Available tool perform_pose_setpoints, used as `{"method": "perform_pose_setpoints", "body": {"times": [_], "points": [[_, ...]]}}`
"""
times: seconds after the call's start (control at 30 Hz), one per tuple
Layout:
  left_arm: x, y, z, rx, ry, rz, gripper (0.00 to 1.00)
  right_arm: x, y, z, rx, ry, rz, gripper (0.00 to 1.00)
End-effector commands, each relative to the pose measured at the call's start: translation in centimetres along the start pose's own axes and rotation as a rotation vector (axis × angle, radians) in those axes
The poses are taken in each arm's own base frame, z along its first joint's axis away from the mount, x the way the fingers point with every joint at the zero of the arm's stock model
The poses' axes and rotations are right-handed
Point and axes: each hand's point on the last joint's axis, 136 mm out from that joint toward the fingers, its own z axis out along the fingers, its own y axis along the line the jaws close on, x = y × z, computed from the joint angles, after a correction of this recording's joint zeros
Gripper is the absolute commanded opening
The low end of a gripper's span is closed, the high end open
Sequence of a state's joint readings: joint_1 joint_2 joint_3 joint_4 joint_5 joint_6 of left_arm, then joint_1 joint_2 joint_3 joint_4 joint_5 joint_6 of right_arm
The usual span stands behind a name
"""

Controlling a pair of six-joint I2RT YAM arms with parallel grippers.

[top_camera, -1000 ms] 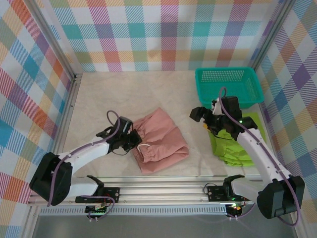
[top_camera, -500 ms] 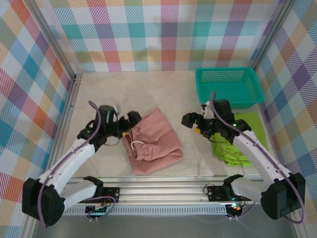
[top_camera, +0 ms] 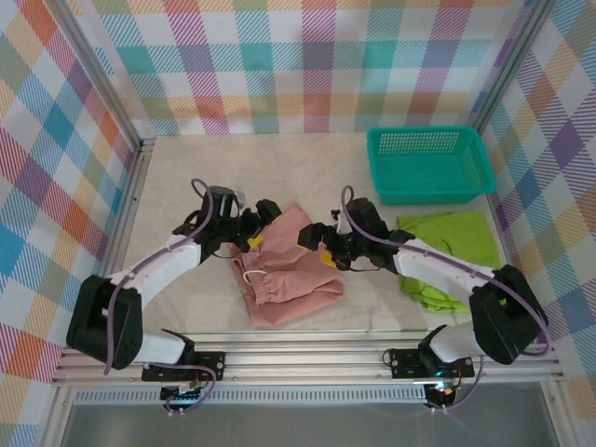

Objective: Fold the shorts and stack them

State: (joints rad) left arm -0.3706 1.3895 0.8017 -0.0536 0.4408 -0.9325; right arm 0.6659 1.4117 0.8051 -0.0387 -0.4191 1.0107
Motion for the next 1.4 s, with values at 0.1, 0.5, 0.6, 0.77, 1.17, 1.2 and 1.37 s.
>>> {"method": "perform_pose_setpoints", "body": {"times": [0.1, 0.5, 0.6, 0.77, 1.17, 1.2, 1.37], "points": [[0.0, 4.5, 2.9, -0.067, -0.025, -0.022, 1.00, 1.1, -4.8, 1.7, 0.067, -0.018, 0.128, 1.00], [-0.9, 10.5, 3.8, -0.239, -0.060, -0.033, 1.00, 4.4, -12.0, 1.2, 0.210, -0.005, 0.209, 0.99], [-2.1, 7.9, 2.8, -0.191, -0.072, -0.005, 1.00, 4.3, -11.2, 1.1, 0.187, 0.002, 0.187, 1.00], [-4.3, -1.1, -0.7, -0.032, -0.113, 0.079, 1.00, 3.3, -6.9, -0.4, 0.129, -0.005, 0.059, 1.00], [-4.7, -8.4, 4.6, 0.090, -0.001, 0.073, 1.00, 1.3, -0.3, -0.7, -0.007, -0.035, -0.016, 0.99], [-4.4, -8.4, 5.5, 0.089, 0.012, 0.069, 1.00, 1.5, -0.5, -0.2, -0.004, -0.025, -0.008, 0.99], [-3.9, -7.2, 9.5, 0.050, 0.043, 0.063, 1.00, 3.1, -3.2, 2.4, 0.052, 0.026, 0.038, 0.99]]}}
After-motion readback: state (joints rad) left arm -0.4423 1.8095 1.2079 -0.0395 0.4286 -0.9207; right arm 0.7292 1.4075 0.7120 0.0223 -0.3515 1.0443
